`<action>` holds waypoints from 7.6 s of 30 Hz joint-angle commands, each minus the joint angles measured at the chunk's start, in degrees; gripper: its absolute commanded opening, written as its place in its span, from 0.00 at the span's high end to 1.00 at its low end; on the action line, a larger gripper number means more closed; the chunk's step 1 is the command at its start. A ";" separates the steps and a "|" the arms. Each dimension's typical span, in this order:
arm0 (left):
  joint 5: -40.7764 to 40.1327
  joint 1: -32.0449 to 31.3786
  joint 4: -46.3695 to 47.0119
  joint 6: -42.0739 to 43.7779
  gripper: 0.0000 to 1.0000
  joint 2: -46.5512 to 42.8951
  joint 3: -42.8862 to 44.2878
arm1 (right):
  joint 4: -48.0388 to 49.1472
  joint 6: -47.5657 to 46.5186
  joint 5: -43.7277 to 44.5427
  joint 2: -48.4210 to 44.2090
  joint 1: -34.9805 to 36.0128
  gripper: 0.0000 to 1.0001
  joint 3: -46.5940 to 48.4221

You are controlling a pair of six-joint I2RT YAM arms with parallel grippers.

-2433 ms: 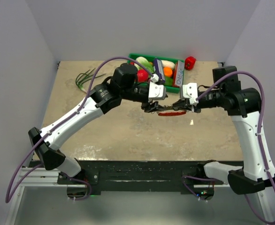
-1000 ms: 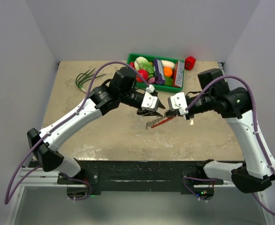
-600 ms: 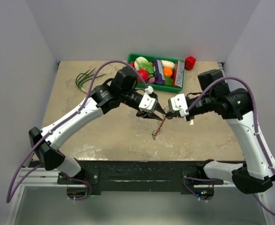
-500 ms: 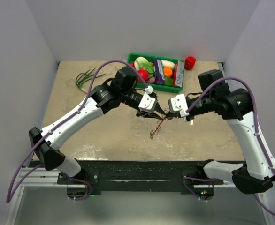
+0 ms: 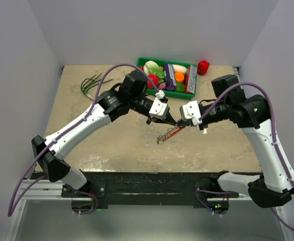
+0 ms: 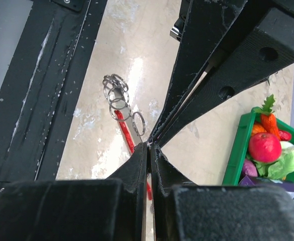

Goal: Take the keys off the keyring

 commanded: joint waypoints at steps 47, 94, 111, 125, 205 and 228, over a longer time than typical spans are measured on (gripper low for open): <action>-11.41 -2.61 5.48 -3.26 1.00 -8.38 -4.07 | 35.77 40.03 -4.44 -12.03 -12.89 1.00 -23.46; -4.56 -1.56 14.98 -24.97 1.00 -9.17 -3.63 | 48.26 51.56 10.86 -17.31 -15.27 1.00 -30.84; 2.47 -1.30 14.01 -25.06 1.00 -9.44 -3.11 | 50.72 55.25 11.21 -15.29 -15.97 1.00 -32.07; 4.06 -1.30 13.04 -24.62 1.00 -9.61 -1.96 | 49.23 54.55 5.41 -14.06 -16.23 1.00 -32.51; -31.89 -6.13 18.05 -25.14 0.60 0.76 -2.31 | 42.81 50.50 2.51 -18.10 -16.15 1.00 -24.34; -33.12 -6.74 17.52 -25.50 0.88 1.90 -0.56 | 42.64 49.98 2.51 -18.45 -16.14 1.00 -25.04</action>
